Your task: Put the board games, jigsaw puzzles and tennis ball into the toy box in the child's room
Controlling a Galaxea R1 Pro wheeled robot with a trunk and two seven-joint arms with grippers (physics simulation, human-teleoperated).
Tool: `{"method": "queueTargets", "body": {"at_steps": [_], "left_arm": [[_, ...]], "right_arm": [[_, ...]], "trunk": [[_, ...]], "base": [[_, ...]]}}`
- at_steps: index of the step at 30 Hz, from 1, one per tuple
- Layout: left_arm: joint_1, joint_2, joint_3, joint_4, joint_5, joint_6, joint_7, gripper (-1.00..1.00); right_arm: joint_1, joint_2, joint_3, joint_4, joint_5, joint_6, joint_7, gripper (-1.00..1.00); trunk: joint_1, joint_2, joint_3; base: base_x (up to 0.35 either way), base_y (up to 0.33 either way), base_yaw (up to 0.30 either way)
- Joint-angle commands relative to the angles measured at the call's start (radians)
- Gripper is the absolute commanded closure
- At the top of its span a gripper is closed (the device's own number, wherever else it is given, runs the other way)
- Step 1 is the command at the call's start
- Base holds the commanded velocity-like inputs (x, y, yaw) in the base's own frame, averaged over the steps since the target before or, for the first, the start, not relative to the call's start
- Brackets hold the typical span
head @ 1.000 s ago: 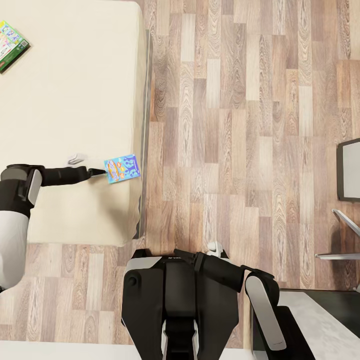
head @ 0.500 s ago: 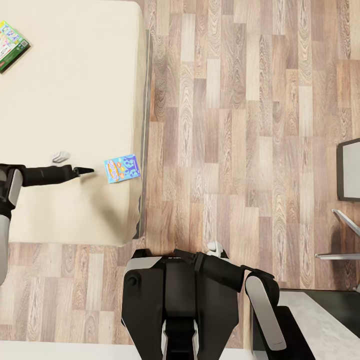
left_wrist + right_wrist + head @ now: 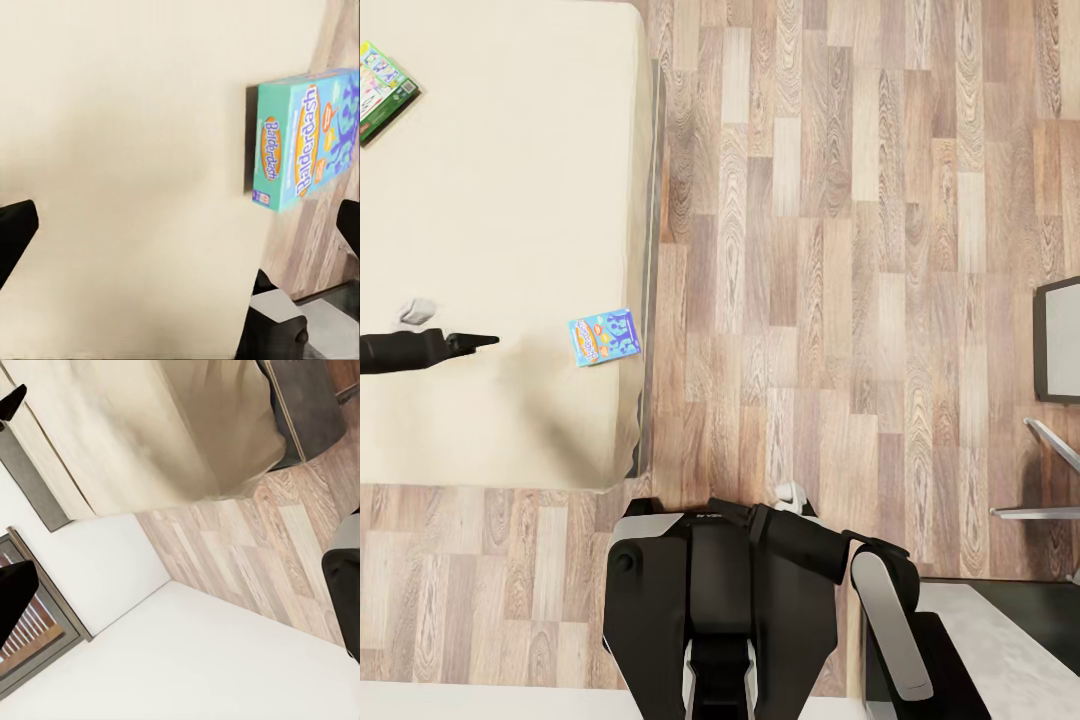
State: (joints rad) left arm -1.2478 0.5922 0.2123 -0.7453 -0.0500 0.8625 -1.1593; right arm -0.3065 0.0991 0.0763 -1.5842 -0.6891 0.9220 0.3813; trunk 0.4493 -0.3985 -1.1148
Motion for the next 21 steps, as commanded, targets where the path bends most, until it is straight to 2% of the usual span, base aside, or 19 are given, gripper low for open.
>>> {"method": "queueTargets", "body": {"at_steps": [1, 2, 4, 7, 14, 19, 21], "left_arm": [[0.000, 0.009, 0.003, 0.000, -0.007, 0.009, -0.024, -1.00], [0.001, 0.019, 0.003, 0.000, -0.008, 0.009, -0.039, -1.00], [0.004, 0.055, 0.002, 0.000, -0.010, 0.009, -0.082, -1.00], [0.019, 0.125, 0.001, 0.000, -0.012, 0.008, -0.137, -1.00], [0.068, 0.227, 0.001, 0.004, -0.012, -0.001, -0.218, -1.00], [0.088, 0.318, 0.000, 0.015, -0.011, -0.007, -0.278, -1.00], [0.089, 0.340, 0.000, 0.026, -0.012, -0.011, -0.288, -1.00]], "right_arm": [[0.000, 0.001, -0.002, 0.000, 0.005, 0.005, 0.006, -1.00], [0.000, 0.001, -0.003, 0.000, 0.005, 0.006, 0.006, -1.00], [0.000, 0.001, -0.005, 0.000, 0.005, 0.007, 0.007, -1.00], [0.000, 0.001, -0.004, 0.000, 0.005, 0.003, 0.007, -1.00], [0.000, 0.001, 0.002, 0.000, 0.005, 0.000, 0.004, -1.00], [0.000, 0.001, 0.003, 0.000, 0.005, 0.000, 0.004, -1.00], [0.000, 0.001, 0.003, 0.000, 0.005, 0.000, 0.004, -1.00]], "trunk": [[0.001, -0.001, -0.001], [0.001, -0.001, -0.001], [0.001, -0.001, -0.001], [0.001, -0.001, -0.001], [0.001, -0.001, -0.001], [0.001, -0.001, 0.000], [0.001, -0.001, 0.001]], "base": [[0.000, 0.000, 0.000], [0.000, 0.000, 0.000], [0.000, 0.000, 0.000], [0.000, 0.000, 0.000], [0.000, 0.000, 0.000], [0.000, 0.000, 0.000], [0.000, 0.000, 0.000]]}}
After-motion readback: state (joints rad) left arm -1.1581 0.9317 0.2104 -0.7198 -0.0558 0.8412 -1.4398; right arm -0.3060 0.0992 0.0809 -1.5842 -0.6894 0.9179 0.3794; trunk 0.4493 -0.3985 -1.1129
